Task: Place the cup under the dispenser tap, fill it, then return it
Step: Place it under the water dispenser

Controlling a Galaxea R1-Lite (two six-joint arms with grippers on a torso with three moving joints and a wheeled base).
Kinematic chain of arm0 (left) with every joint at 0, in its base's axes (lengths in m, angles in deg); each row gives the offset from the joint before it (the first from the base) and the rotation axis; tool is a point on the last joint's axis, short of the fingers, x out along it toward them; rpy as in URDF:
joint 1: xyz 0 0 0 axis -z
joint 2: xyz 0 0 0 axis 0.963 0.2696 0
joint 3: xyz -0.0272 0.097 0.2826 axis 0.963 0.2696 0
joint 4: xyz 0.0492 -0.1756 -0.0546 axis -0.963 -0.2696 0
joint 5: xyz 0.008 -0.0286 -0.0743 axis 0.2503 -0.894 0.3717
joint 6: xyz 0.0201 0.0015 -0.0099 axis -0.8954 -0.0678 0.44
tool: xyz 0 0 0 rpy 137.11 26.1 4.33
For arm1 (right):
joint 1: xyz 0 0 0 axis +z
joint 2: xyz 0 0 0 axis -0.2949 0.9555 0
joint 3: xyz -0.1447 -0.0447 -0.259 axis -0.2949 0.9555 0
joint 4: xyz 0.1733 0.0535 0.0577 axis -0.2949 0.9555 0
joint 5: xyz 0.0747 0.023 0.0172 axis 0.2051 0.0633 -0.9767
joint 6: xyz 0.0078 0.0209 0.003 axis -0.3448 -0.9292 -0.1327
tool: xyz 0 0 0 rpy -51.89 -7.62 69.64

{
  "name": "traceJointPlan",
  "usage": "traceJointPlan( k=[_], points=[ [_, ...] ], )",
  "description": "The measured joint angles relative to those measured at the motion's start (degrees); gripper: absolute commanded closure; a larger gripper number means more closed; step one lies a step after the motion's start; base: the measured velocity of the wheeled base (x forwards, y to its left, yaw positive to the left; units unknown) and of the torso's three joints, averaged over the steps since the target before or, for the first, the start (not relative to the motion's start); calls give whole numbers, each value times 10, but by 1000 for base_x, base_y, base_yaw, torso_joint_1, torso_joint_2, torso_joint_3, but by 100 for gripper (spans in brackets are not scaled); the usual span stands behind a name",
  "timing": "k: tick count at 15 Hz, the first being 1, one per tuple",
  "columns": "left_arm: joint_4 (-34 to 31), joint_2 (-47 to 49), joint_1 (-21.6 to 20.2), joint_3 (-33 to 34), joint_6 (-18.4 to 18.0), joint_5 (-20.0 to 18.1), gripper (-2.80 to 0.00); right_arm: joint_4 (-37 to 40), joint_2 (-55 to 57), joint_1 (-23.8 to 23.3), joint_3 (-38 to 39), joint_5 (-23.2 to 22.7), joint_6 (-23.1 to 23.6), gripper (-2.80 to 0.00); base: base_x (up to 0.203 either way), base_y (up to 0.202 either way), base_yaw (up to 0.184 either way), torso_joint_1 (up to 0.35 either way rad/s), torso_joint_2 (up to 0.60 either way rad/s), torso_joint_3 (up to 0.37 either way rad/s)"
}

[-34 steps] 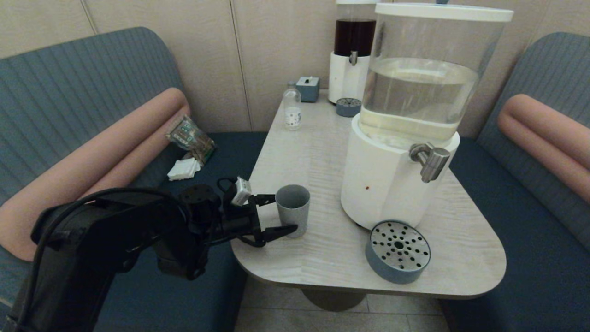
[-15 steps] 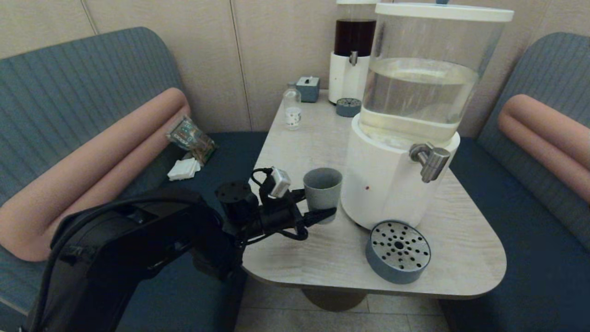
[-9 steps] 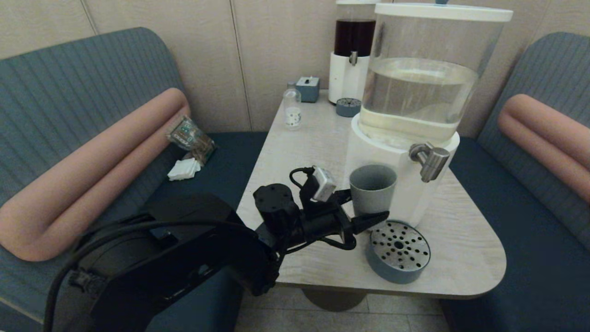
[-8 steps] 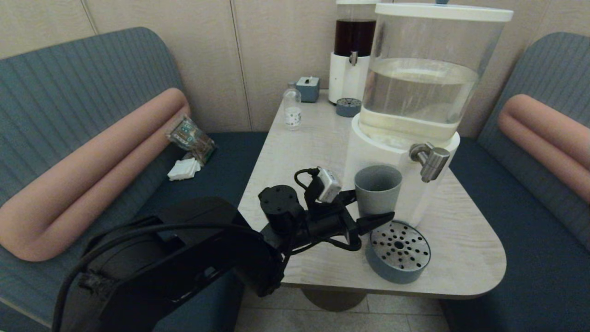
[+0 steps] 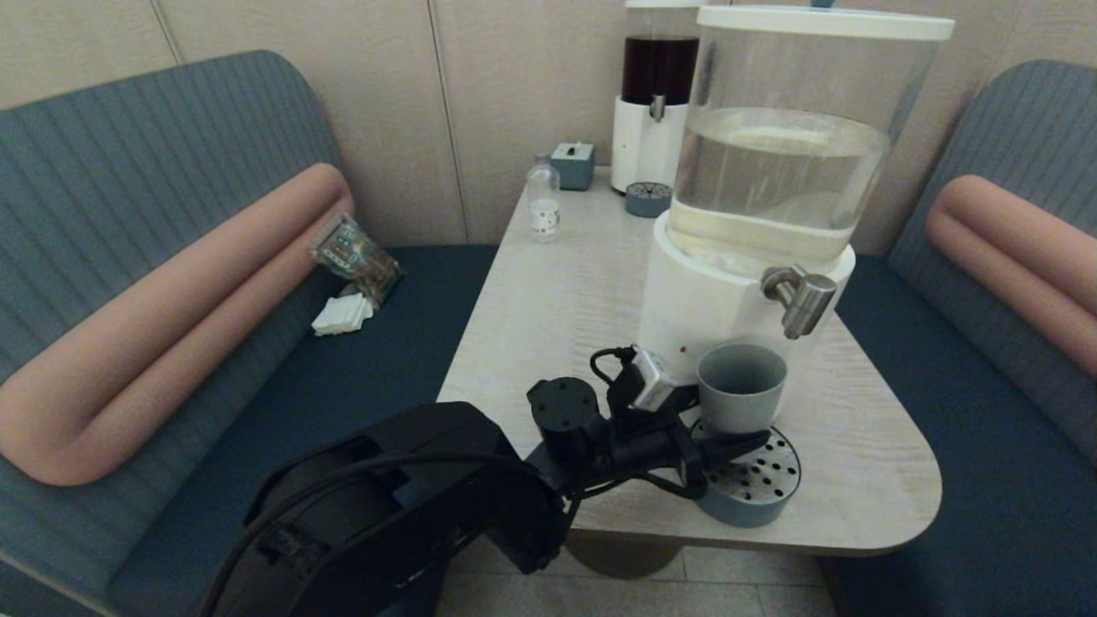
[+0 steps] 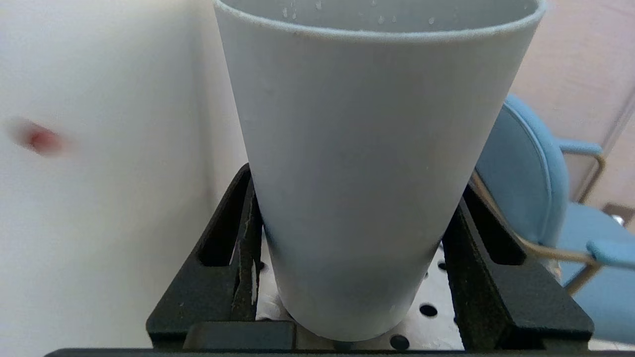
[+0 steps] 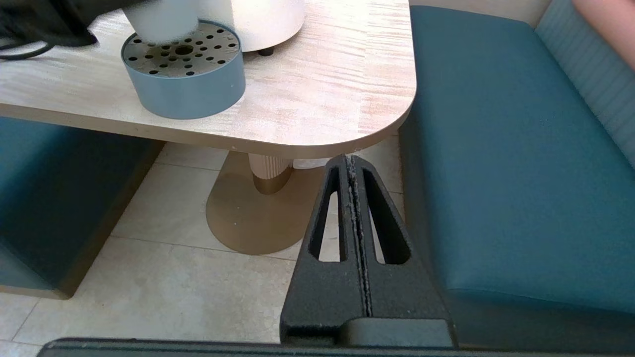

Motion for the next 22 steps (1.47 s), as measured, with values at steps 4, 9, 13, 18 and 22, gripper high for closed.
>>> traceJointPlan(
  k=[4, 9, 13, 18, 22],
  points=[
    [0, 37, 0, -54, 4, 0, 0, 0, 0, 0, 0, 0, 0, 0, 0, 0, 0, 0, 0, 0],
    [3, 77, 0, -115, 7, 0, 0, 0, 0, 0, 0, 0, 0, 0, 0, 0, 0, 0, 0, 0],
    [2, 85, 0, -123, 7, -1, -280, 0, 0, 0, 0, 0, 0, 0, 0, 0, 0, 0, 0, 0],
    [-2, 91, 0, -151, 8, -3, -280, 0, 0, 0, 0, 0, 0, 0, 0, 0, 0, 0, 0, 0],
    [-2, 81, -3, -144, 8, -4, -280, 0, 0, 0, 0, 0, 0, 0, 0, 0, 0, 0, 0, 0]
  ],
)
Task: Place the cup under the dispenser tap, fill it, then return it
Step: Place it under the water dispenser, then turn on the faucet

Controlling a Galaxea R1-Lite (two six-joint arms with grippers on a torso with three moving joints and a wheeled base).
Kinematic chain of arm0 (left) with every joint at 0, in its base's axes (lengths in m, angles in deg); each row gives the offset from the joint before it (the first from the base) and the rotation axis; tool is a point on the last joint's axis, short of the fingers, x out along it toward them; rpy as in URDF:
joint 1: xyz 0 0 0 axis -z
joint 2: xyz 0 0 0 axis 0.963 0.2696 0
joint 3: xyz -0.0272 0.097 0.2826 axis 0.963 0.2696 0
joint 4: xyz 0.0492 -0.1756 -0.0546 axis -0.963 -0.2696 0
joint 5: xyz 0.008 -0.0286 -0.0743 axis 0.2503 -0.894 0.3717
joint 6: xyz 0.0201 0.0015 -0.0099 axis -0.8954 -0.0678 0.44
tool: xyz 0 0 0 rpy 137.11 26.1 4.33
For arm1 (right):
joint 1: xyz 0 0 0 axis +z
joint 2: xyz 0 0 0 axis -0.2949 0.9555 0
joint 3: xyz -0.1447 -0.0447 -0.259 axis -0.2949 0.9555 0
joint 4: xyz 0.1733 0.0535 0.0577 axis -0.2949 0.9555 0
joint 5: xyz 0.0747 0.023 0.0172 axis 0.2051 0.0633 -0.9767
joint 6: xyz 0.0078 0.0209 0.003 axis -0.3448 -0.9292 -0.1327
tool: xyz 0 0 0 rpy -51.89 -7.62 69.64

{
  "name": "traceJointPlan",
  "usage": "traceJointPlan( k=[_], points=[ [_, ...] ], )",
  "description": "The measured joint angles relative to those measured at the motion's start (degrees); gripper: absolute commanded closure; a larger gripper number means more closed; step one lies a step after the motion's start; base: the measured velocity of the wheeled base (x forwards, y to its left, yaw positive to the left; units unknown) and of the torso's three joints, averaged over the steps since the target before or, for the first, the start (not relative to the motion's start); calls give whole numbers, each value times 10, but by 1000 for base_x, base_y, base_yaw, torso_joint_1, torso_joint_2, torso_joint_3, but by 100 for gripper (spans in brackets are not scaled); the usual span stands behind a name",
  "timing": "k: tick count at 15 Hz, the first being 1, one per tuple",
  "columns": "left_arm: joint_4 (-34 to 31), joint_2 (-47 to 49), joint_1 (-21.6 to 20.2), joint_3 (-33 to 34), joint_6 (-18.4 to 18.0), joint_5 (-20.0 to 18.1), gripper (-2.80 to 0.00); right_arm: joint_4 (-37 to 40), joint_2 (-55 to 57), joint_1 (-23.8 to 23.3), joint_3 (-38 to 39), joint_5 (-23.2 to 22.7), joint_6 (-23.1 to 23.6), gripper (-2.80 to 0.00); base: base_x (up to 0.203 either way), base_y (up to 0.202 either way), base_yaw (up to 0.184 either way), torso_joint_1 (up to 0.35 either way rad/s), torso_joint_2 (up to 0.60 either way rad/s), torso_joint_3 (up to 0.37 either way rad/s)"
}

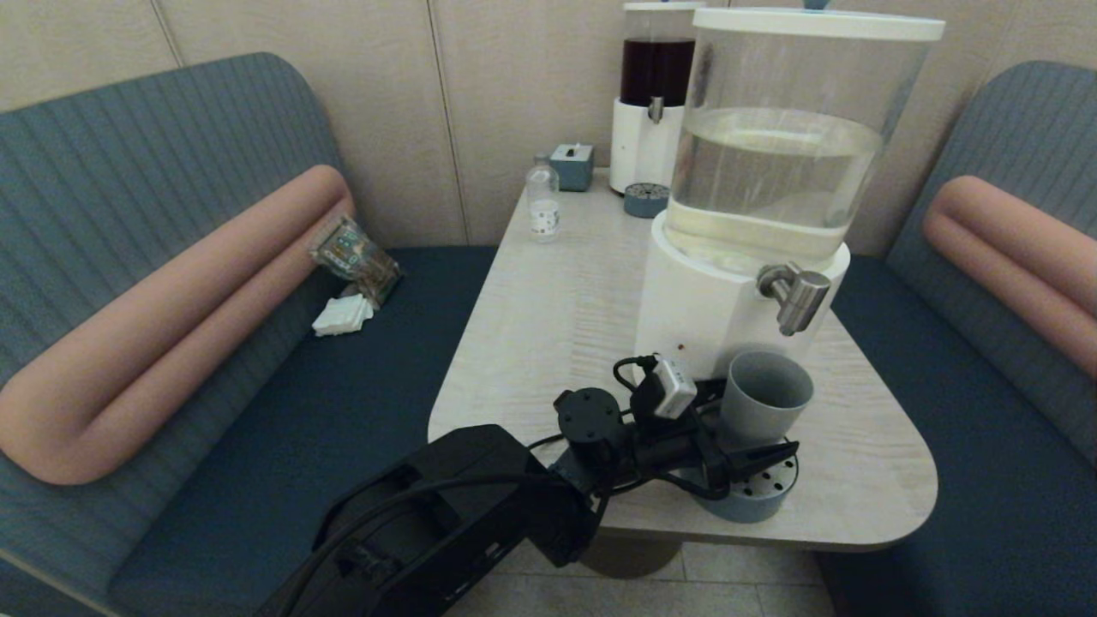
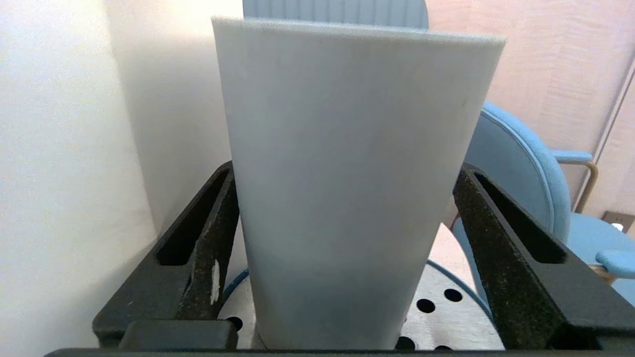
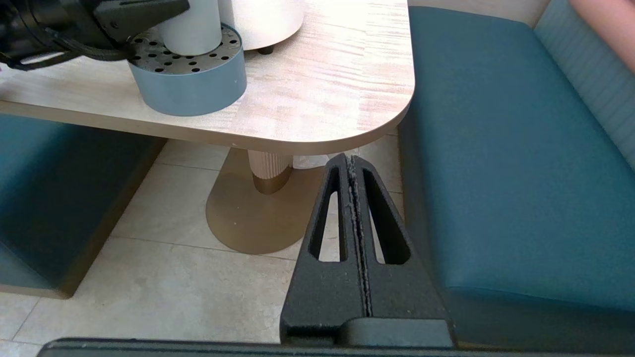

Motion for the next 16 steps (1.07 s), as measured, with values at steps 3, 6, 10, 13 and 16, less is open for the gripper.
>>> traceJointPlan(
  k=[3, 6, 10, 13, 16],
  points=[
    [3, -10, -4, 26, -1, 2, -280, 0, 0, 0, 0, 0, 0, 0, 0, 0, 0, 0, 0, 0],
    [2, -26, -5, 64, -2, 4, -280, 0, 0, 0, 0, 0, 0, 0, 0, 0, 0, 0, 0, 0],
    [1, -64, -6, 136, -4, 6, -280, 0, 0, 0, 0, 0, 0, 0, 0, 0, 0, 0, 0, 0],
    [1, -96, -11, 204, -8, 7, -280, 0, 0, 0, 0, 0, 0, 0, 0, 0, 0, 0, 0, 0],
    [1, -152, -13, 306, -13, 11, -280, 0, 0, 0, 0, 0, 0, 0, 0, 0, 0, 0, 0, 0]
  ],
)
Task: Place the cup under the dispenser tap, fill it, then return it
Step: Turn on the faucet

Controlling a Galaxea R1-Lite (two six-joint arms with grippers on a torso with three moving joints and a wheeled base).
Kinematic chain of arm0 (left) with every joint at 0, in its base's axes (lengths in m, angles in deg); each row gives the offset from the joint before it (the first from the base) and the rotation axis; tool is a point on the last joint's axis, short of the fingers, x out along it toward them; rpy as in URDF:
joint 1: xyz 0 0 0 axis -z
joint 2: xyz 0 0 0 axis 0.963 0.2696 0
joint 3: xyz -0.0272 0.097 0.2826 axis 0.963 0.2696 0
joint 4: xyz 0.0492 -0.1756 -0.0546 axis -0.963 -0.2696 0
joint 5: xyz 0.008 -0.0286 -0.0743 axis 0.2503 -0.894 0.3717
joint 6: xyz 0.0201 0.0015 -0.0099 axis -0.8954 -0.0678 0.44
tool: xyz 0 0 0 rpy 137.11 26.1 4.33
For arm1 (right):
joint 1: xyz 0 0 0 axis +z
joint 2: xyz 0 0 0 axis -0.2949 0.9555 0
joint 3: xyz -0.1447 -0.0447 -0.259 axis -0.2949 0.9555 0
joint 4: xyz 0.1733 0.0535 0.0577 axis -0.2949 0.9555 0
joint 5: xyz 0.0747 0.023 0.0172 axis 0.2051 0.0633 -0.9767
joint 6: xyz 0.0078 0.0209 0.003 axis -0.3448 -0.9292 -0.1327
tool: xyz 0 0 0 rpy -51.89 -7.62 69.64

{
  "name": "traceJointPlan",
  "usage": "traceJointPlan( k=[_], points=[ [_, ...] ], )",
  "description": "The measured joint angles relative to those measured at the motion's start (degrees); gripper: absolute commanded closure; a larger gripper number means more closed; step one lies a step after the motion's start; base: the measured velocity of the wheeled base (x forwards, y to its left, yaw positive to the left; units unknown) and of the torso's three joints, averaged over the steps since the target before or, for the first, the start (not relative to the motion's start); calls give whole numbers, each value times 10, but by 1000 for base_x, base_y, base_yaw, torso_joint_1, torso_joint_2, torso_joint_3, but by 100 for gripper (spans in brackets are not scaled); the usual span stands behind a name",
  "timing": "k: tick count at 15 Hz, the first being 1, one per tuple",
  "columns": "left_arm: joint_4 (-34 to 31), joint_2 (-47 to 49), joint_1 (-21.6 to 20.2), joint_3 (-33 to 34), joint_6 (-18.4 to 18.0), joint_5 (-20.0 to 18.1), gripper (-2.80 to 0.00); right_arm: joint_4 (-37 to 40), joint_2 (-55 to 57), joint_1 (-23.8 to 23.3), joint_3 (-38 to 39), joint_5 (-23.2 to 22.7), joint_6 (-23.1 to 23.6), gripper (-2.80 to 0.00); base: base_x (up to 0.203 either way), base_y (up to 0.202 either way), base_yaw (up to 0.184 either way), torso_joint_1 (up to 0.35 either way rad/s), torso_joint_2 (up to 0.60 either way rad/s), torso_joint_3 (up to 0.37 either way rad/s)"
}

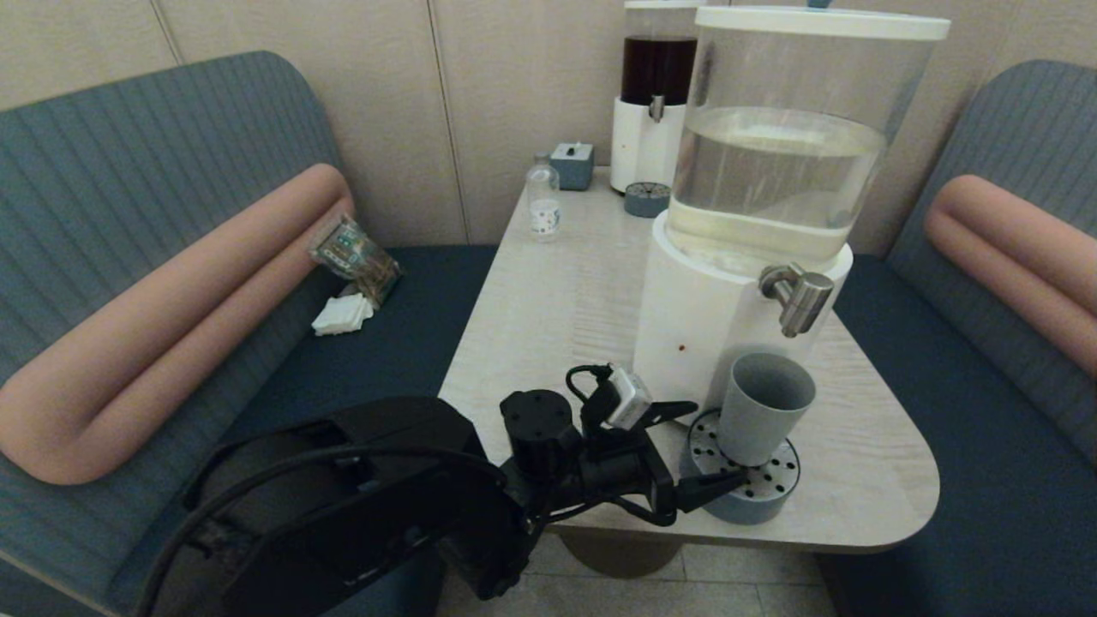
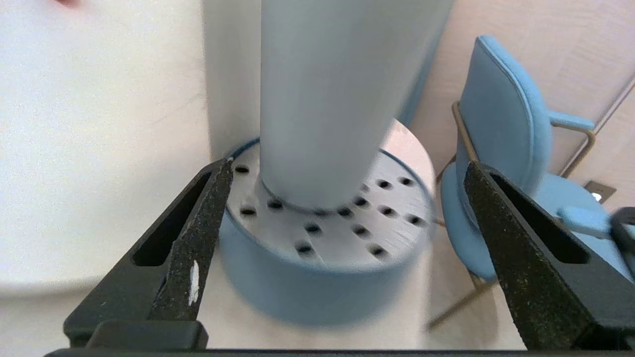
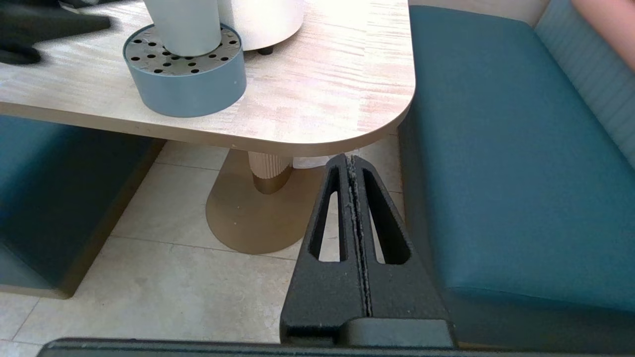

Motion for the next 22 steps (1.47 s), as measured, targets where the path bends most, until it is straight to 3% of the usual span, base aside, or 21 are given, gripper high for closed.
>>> traceJointPlan(
  k=[1, 7, 13, 16, 19, 22],
  points=[
    [0, -28, -2, 38, 0, 3, 0, 0, 0, 0, 0, 0, 0, 0, 0, 0, 0, 0, 0, 0],
    [1, -255, -19, 213, 12, 38, 0, 0, 0, 0, 0, 0, 0, 0, 0, 0, 0, 0, 0, 0],
    [-1, -495, -62, 332, 59, 186, 0, 0, 0, 0, 0, 0, 0, 0, 0, 0, 0, 0, 0, 0],
    [-12, -609, -186, 357, 83, 246, 0, 0, 0, 0, 0, 0, 0, 0, 0, 0, 0, 0, 0, 0],
    [-38, -741, -324, 367, 89, 262, 0, 0, 0, 0, 0, 0, 0, 0, 0, 0, 0, 0, 0, 0],
    [-146, -890, -376, 368, 62, 265, 0, 0, 0, 0, 0, 0, 0, 0, 0, 0, 0, 0, 0, 0]
  ],
)
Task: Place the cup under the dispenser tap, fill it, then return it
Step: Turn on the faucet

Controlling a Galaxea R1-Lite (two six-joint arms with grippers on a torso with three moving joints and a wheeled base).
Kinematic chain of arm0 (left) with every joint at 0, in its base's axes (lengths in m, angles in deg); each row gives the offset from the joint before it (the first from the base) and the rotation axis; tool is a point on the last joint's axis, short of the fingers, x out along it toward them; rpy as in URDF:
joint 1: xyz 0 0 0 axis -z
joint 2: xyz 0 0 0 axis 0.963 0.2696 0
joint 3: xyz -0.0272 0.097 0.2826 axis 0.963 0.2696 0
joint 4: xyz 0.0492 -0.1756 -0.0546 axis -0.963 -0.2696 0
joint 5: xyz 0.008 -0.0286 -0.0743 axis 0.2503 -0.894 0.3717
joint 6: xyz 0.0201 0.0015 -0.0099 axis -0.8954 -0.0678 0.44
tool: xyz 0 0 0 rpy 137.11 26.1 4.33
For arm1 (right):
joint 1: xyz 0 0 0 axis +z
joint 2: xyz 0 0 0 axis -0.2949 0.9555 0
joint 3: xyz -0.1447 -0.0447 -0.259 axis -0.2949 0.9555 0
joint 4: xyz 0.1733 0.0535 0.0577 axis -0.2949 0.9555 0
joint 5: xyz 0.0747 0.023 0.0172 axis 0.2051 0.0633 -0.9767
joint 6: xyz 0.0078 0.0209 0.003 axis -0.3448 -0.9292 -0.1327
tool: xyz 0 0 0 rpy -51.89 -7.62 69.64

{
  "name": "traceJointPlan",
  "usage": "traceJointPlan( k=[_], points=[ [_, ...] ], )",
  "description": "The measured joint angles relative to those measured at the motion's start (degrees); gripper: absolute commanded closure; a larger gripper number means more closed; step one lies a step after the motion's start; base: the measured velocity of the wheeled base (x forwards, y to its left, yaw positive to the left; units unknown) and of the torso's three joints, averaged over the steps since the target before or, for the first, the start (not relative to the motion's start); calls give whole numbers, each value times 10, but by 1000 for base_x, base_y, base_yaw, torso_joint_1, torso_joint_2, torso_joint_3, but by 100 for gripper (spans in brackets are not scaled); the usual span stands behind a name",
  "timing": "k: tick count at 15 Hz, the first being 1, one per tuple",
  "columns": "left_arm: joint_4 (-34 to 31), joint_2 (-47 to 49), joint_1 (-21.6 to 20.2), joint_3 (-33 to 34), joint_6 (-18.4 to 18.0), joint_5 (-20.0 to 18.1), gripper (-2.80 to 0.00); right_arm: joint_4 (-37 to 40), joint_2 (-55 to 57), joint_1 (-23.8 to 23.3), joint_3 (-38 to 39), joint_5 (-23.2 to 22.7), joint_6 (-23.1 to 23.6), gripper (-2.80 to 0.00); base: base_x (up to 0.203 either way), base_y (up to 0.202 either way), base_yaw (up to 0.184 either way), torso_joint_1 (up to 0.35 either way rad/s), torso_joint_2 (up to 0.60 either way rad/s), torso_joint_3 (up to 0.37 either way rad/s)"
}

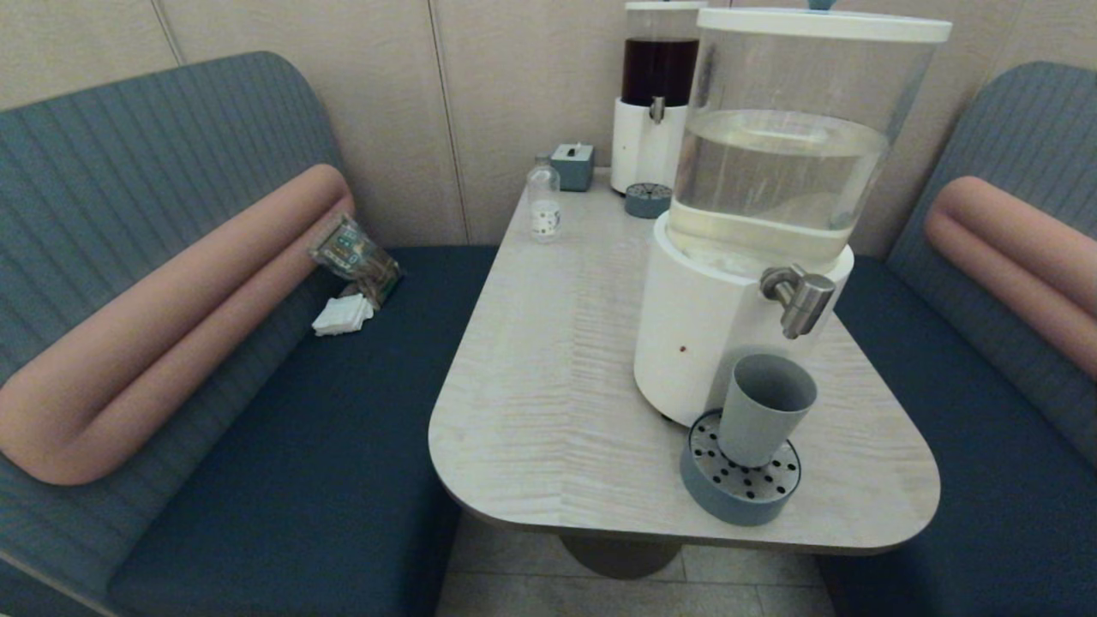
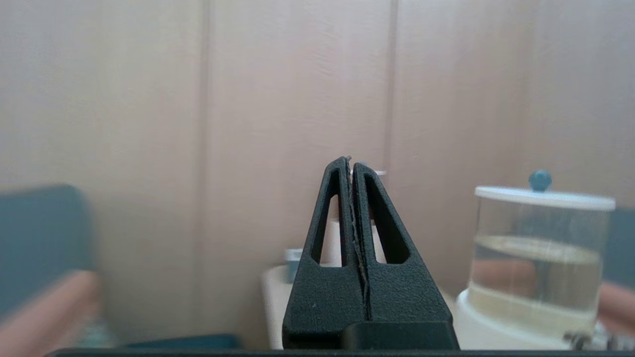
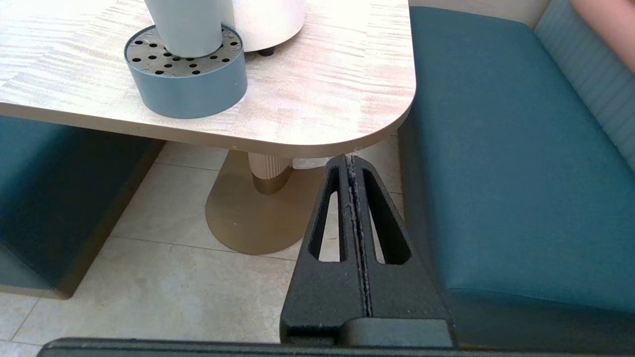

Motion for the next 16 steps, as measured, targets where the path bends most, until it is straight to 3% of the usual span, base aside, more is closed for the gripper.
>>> traceJointPlan(
  k=[6, 9, 10, 13, 16],
  points=[
    [-454, -322, -22, 1, -81, -27, 0, 0, 0, 0, 0, 0, 0, 0, 0, 0, 0, 0, 0, 0],
    [-643, -439, -24, 89, -127, -30, 0, 0, 0, 0, 0, 0, 0, 0, 0, 0, 0, 0, 0, 0],
    [-678, -464, -25, 129, -142, -29, 0, 0, 0, 0, 0, 0, 0, 0, 0, 0, 0, 0, 0, 0],
    [-696, -506, -25, 224, -169, -10, 0, 0, 0, 0, 0, 0, 0, 0, 0, 0, 0, 0, 0, 0],
    [-737, -520, -25, 249, -161, 78, 0, 0, 0, 0, 0, 0, 0, 0, 0, 0, 0, 0, 0, 0]
  ],
)
